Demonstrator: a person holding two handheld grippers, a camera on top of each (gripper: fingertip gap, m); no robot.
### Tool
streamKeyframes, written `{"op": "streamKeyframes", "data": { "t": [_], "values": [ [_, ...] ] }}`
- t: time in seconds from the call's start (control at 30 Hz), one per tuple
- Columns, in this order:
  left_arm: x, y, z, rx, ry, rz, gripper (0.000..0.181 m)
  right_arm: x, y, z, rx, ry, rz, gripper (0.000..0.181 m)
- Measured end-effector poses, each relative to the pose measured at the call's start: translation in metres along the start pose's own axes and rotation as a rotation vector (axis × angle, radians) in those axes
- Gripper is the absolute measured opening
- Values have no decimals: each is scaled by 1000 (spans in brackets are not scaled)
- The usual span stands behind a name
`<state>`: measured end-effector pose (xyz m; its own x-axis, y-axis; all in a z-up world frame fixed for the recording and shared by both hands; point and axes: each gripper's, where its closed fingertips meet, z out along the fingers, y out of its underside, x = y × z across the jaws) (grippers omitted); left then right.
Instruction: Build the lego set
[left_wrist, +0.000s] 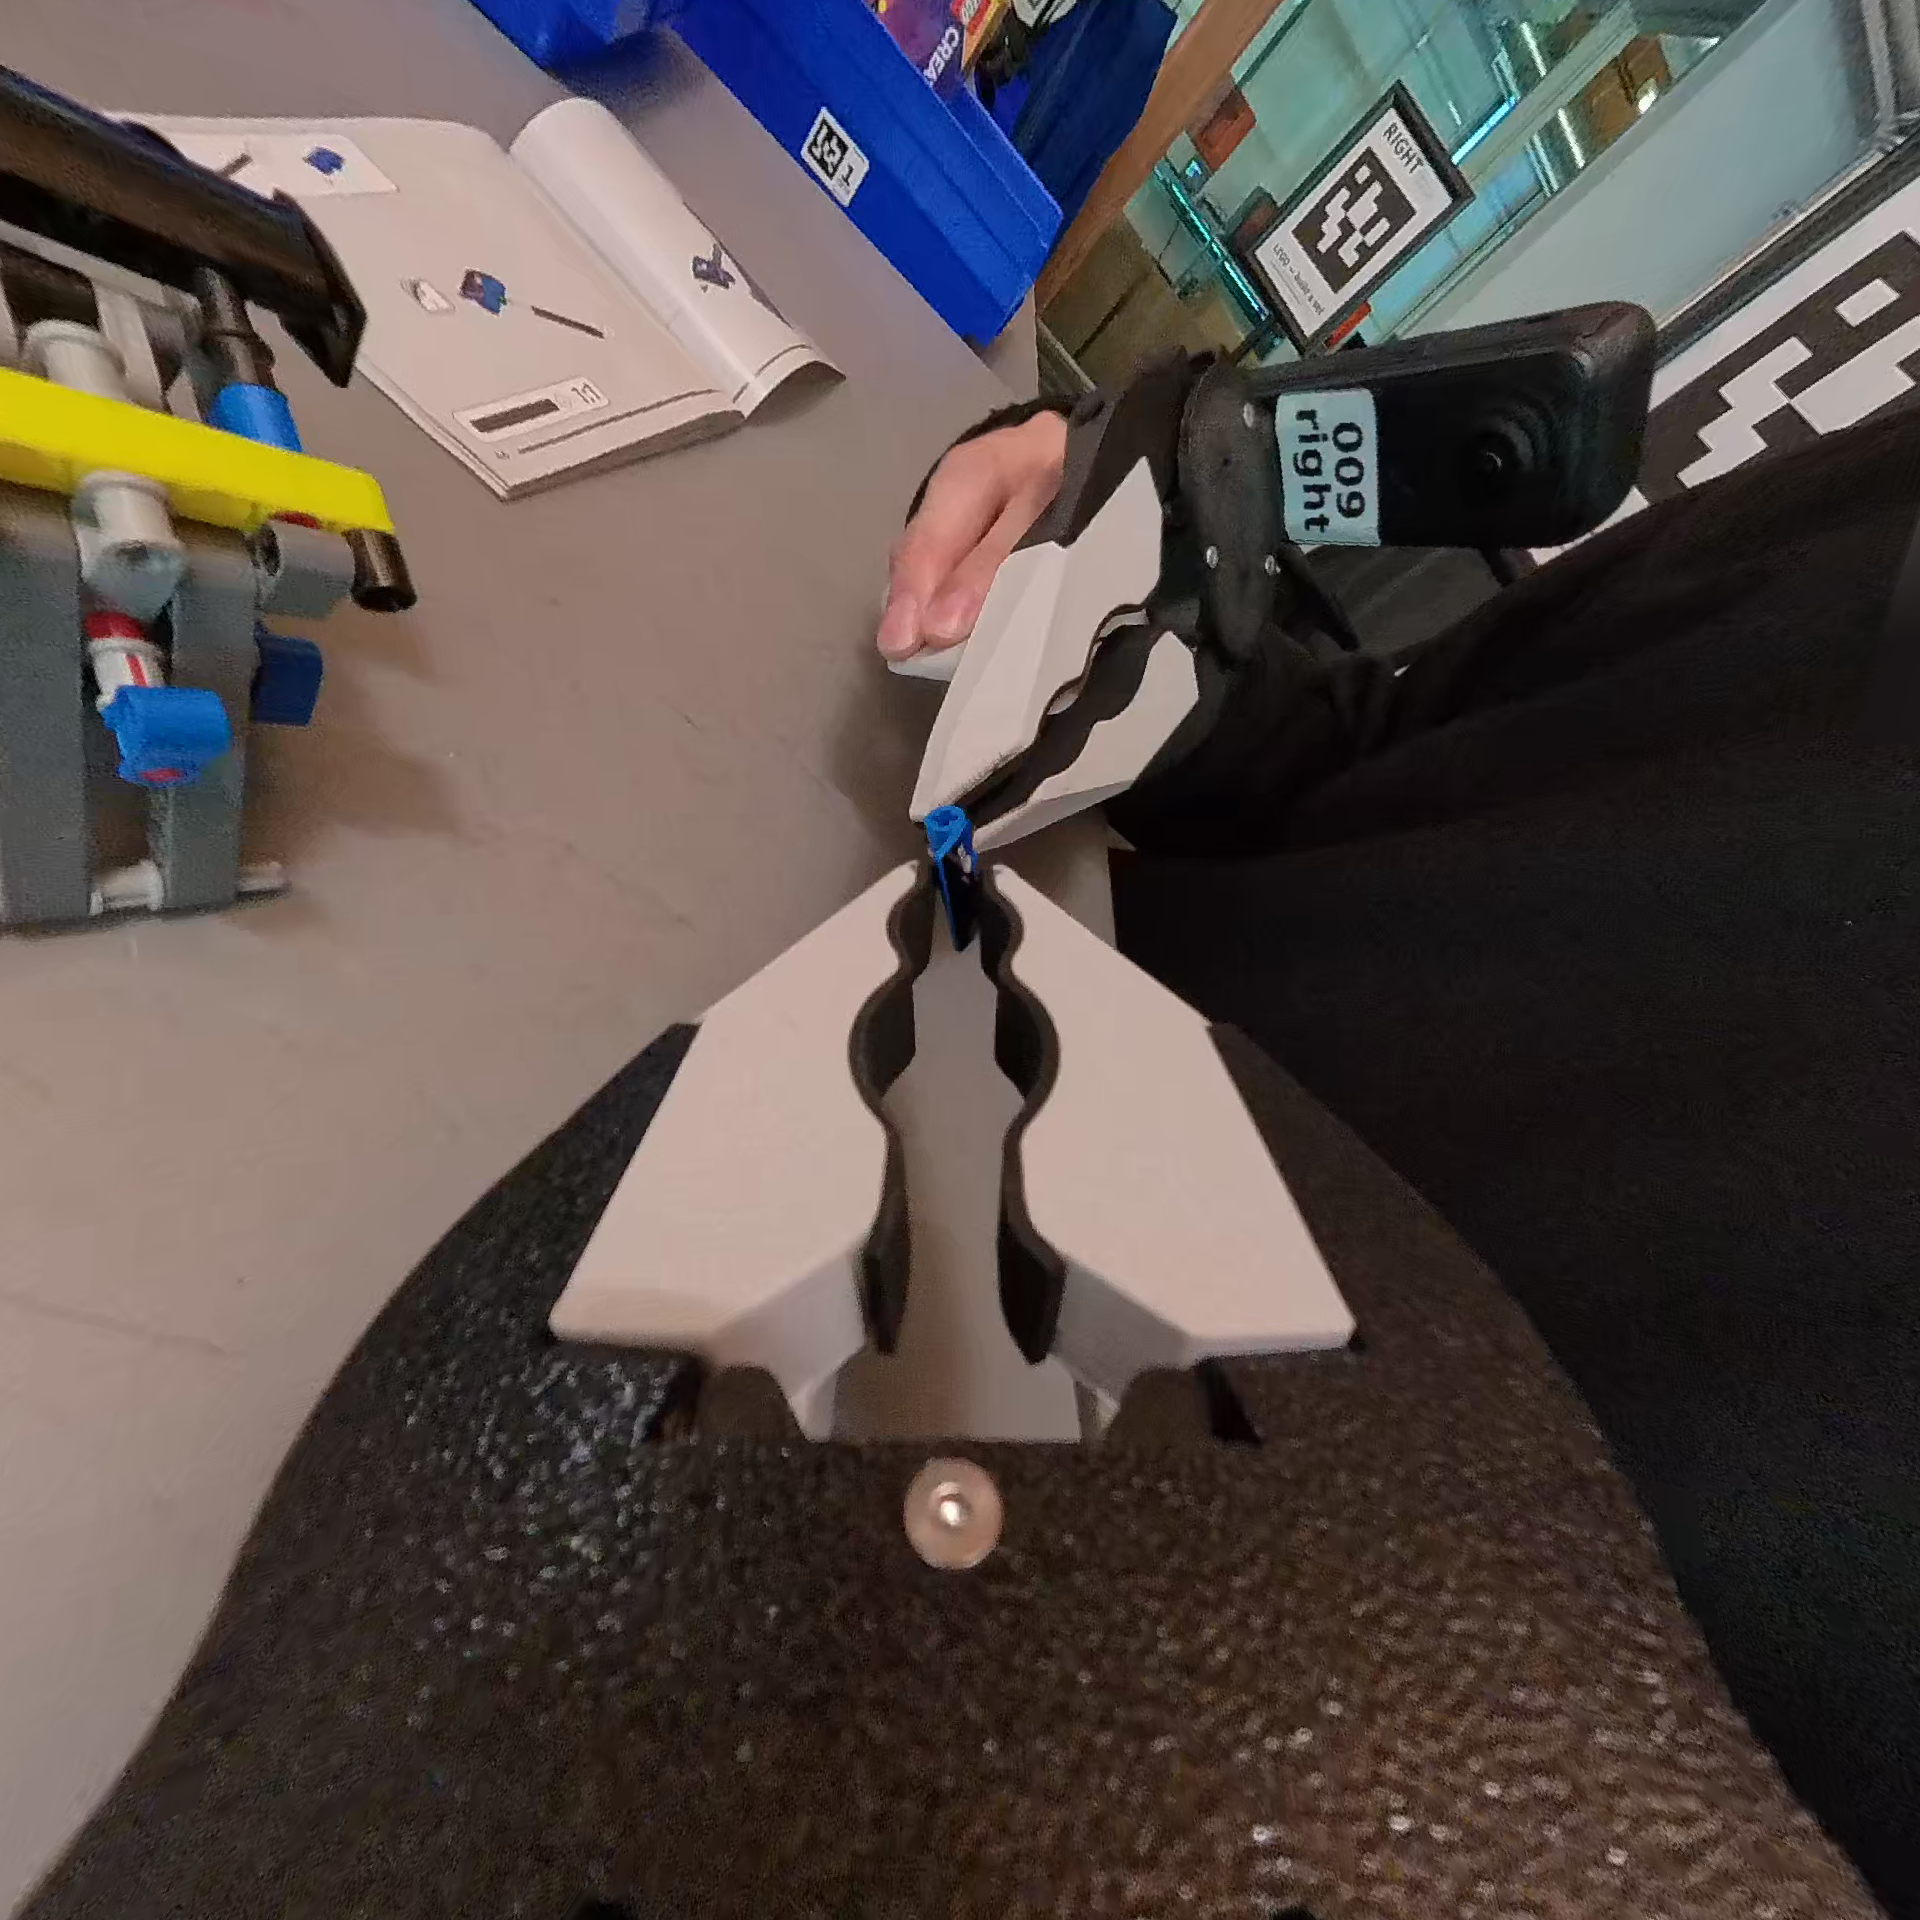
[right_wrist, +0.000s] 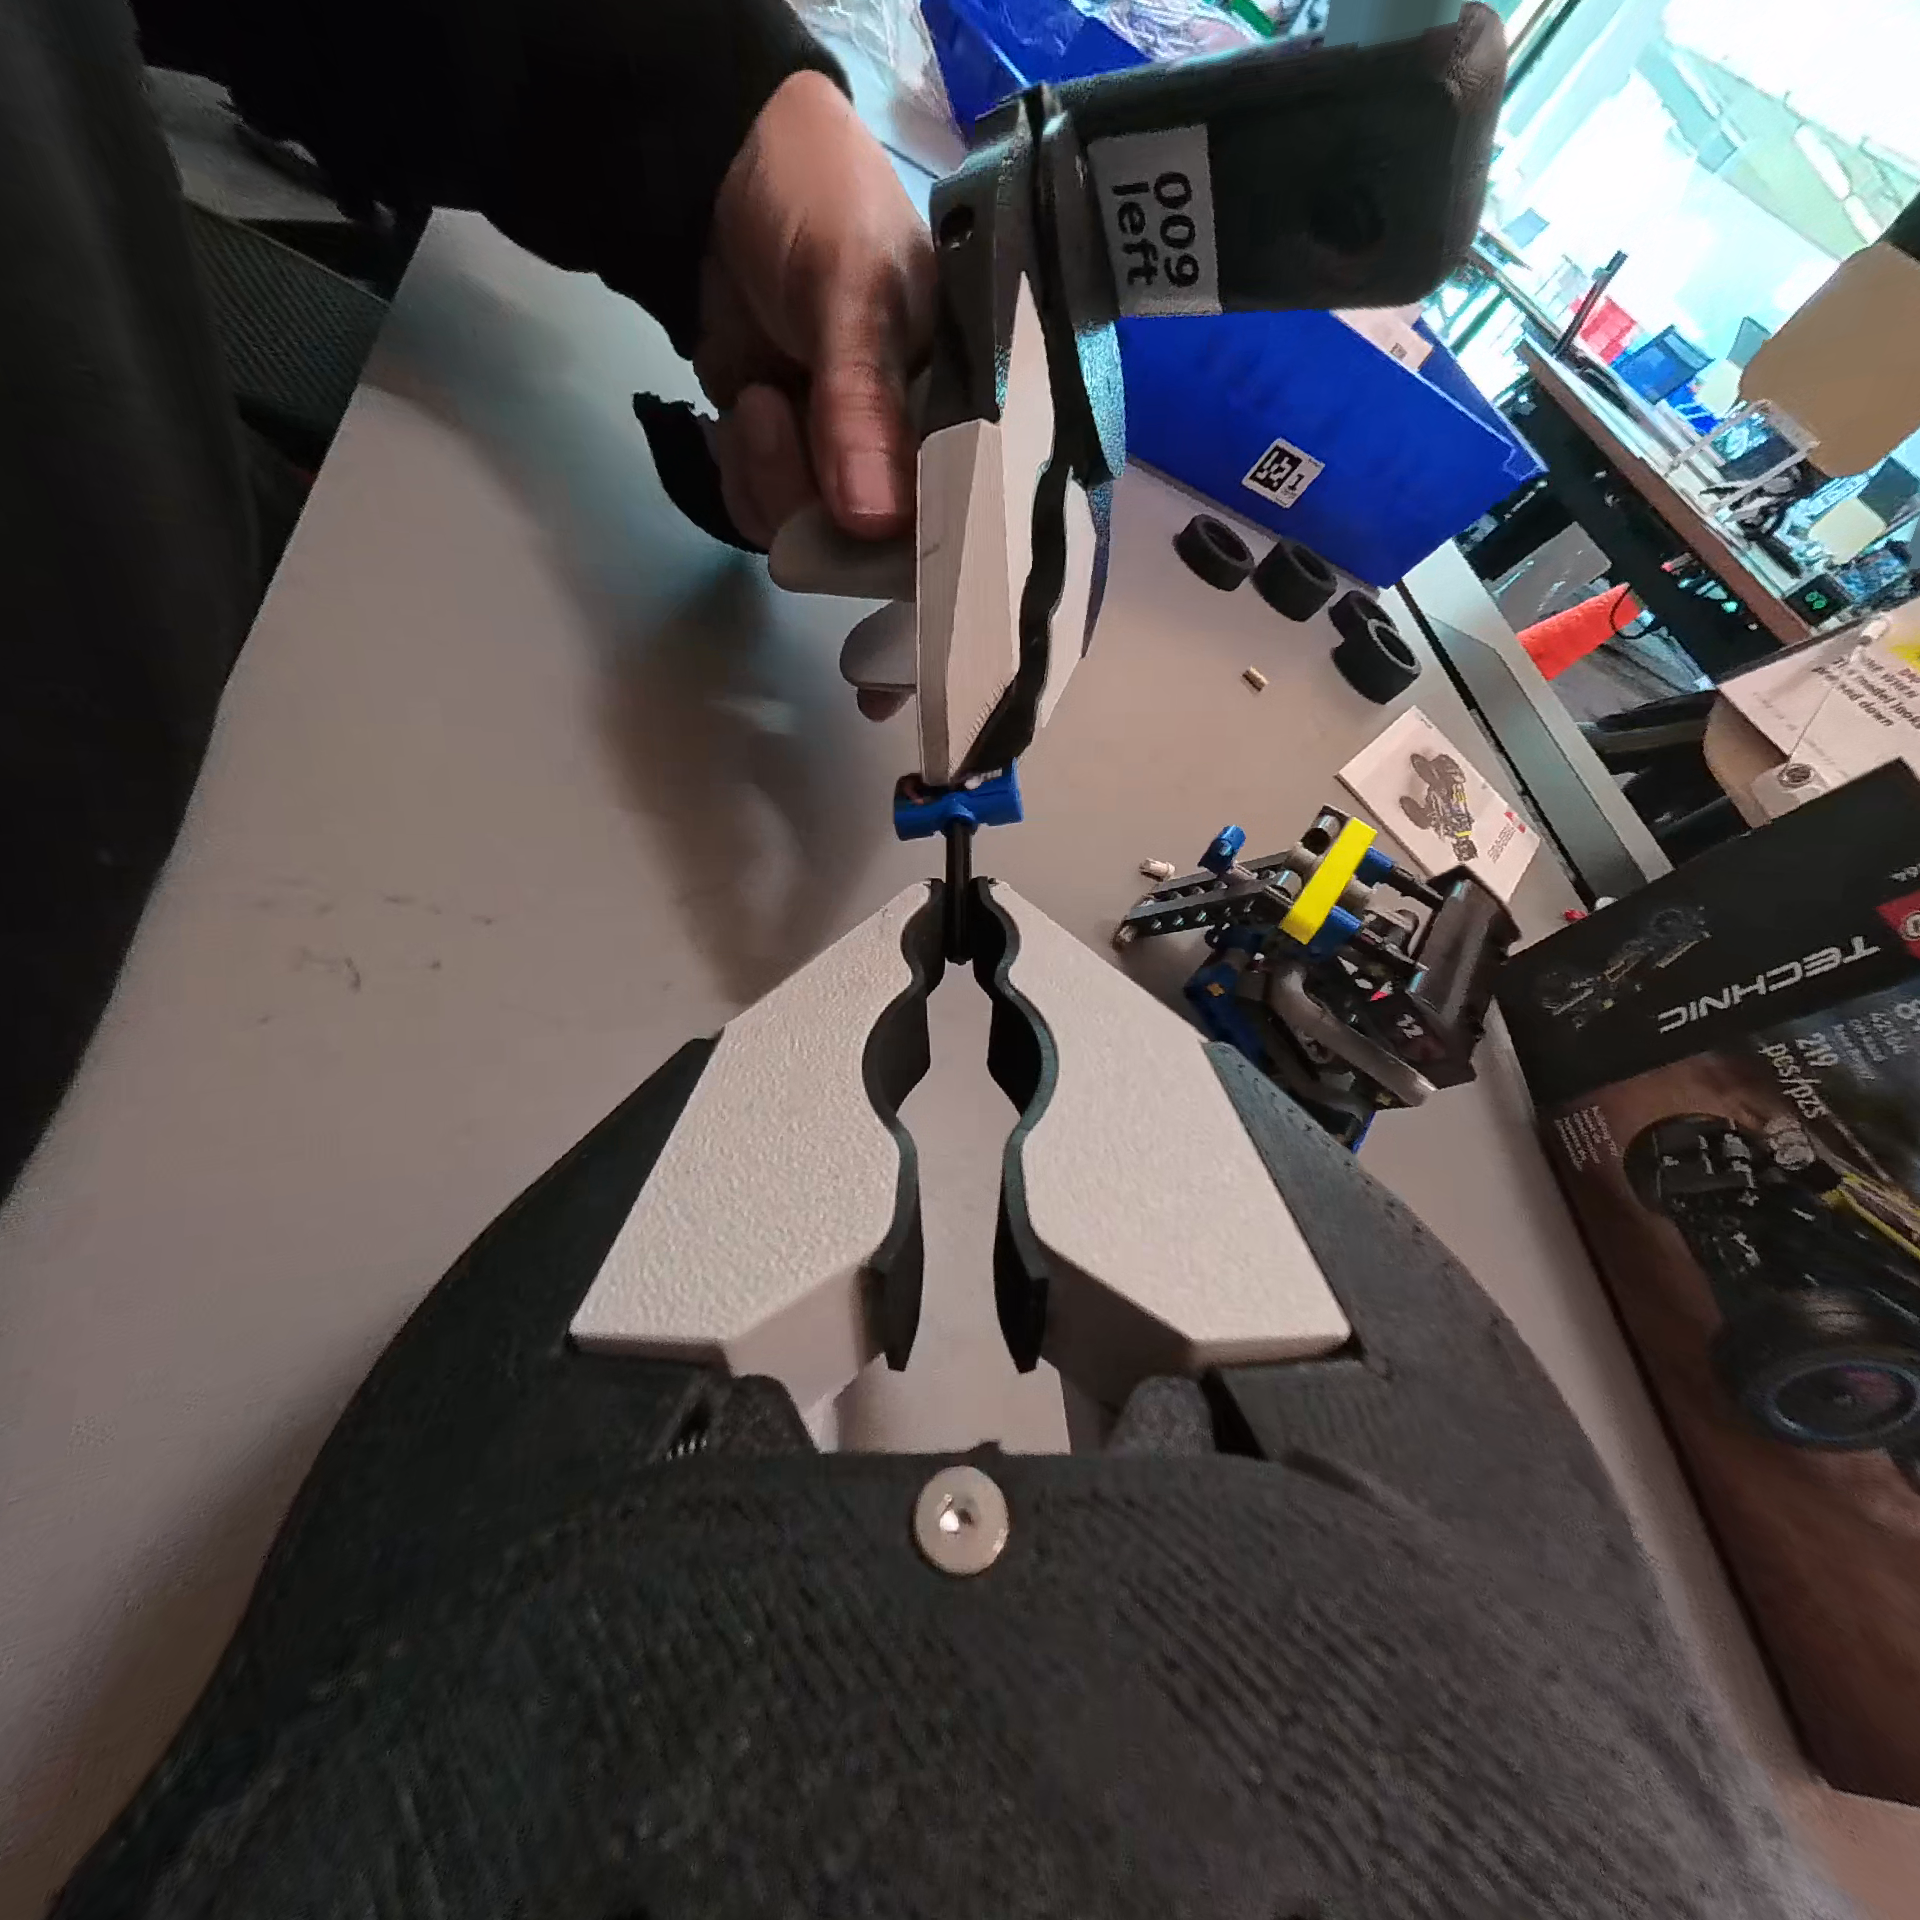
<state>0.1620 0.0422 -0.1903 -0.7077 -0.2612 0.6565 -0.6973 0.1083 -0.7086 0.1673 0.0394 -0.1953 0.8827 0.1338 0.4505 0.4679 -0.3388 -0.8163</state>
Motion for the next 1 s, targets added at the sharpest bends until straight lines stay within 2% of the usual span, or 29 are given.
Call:
{"op": "streamKeyframes", "data": {
  "t": [0.33,0.47,0.7,1.0],
  "values": [
    [-4,9,0,-6,-60,82,4,-9,2,5,13,-7,0,3],
    [-6,22,4,-13,-45,-41,3,-19,6,13,-31,-38,-19,2],
    [-8,27,0,3,22,-227,4,-22,7,18,-34,-86,38,3],
    [-11,27,-3,2,19,-216,4,-20,16,12,-56,-122,61,3]
  ]
}}
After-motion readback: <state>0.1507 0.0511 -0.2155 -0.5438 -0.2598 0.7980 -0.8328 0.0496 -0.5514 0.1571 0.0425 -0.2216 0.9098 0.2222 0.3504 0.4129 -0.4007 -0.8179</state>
